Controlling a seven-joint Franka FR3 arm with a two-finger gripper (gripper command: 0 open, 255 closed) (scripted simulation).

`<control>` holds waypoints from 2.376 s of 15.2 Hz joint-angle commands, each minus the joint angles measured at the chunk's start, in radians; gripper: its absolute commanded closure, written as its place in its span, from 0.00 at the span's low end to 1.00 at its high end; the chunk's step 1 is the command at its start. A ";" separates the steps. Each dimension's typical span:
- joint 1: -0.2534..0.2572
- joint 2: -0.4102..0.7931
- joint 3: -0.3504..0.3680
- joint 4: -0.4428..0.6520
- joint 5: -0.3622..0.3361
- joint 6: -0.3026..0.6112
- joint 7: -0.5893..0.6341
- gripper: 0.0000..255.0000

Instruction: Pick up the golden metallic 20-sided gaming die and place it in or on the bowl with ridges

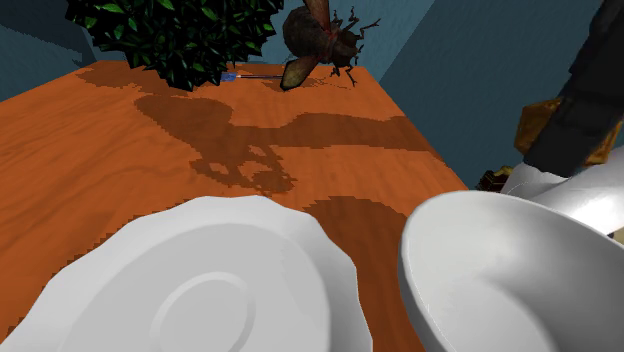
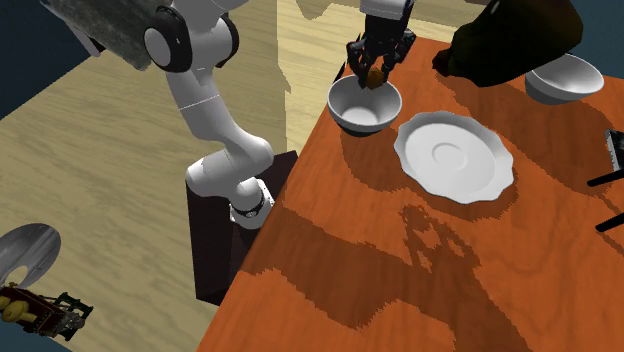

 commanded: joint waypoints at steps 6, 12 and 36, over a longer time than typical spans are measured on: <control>0.023 -0.058 0.046 -0.052 0.056 0.025 0.063 1.00; 0.045 -0.116 0.044 -0.175 0.075 0.090 0.038 1.00; 0.025 -0.062 0.044 -0.061 0.057 0.029 0.061 0.00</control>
